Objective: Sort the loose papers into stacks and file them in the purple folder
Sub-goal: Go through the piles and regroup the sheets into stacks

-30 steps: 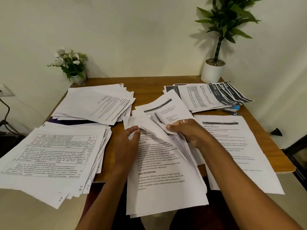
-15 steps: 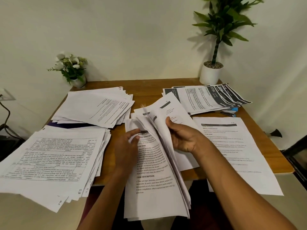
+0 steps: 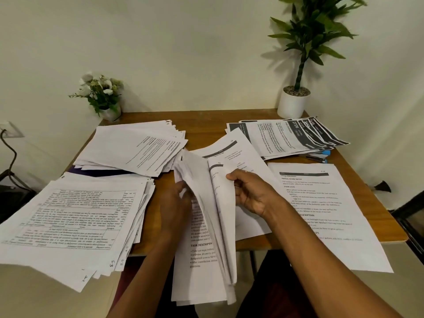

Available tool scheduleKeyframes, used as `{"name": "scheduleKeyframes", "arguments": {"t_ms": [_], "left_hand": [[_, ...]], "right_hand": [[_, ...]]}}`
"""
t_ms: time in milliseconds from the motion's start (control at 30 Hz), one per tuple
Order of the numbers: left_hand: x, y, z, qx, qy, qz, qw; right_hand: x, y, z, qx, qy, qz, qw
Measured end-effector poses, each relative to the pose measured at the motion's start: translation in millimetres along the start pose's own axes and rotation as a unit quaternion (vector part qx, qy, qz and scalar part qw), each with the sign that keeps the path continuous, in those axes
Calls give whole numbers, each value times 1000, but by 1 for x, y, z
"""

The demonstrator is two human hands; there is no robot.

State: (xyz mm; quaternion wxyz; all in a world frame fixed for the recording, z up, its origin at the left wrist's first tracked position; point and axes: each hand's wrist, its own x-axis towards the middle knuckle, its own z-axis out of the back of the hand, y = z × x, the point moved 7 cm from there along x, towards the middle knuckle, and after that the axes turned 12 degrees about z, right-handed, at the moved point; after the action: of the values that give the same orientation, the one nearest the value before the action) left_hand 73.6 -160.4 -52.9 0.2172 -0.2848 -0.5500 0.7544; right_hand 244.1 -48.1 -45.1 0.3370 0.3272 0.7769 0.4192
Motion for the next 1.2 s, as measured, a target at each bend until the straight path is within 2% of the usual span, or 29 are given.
{"name": "scheduleKeyframes", "arguments": {"t_ms": [67, 233, 333, 400, 467, 533, 567, 633, 767, 900, 1033, 1200], "left_hand": [[-2, -1, -4, 45, 14, -29, 998], [-3, 4, -2, 38, 11, -30, 999], [2, 7, -2, 48, -6, -11, 999], [5, 7, -2, 55, -13, 1, 998], [8, 5, -1, 52, -28, 6, 998], [8, 5, 0, 46, -31, 10, 998], [6, 5, 0, 40, -33, 12, 999], [5, 5, 0, 28, -31, 11, 999], [1, 2, 3, 27, -42, -14, 999], [2, 5, 3, 23, -44, -14, 999], [2, 4, 2, 27, -47, -24, 998], [4, 5, 2, 18, -41, -29, 999]], "right_hand": [[-1, 1, 3, 0, -8, -4, 1000], [6, 7, 14, -17, -36, 9, 999], [9, 32, 36, -102, -104, 67, 987], [10, 52, 52, -198, -168, 128, 957], [20, 66, 61, -379, -164, 157, 897], [32, 63, 67, -541, -141, 106, 823], [36, 60, 69, -582, -140, 83, 797], [40, 58, 68, -608, -142, 76, 777], [40, 61, 62, -583, -158, 133, 785], [34, 69, 58, -535, -145, 186, 811], [28, 76, 58, -544, -163, 199, 799], [27, 71, 66, -530, -162, 172, 814]]}}
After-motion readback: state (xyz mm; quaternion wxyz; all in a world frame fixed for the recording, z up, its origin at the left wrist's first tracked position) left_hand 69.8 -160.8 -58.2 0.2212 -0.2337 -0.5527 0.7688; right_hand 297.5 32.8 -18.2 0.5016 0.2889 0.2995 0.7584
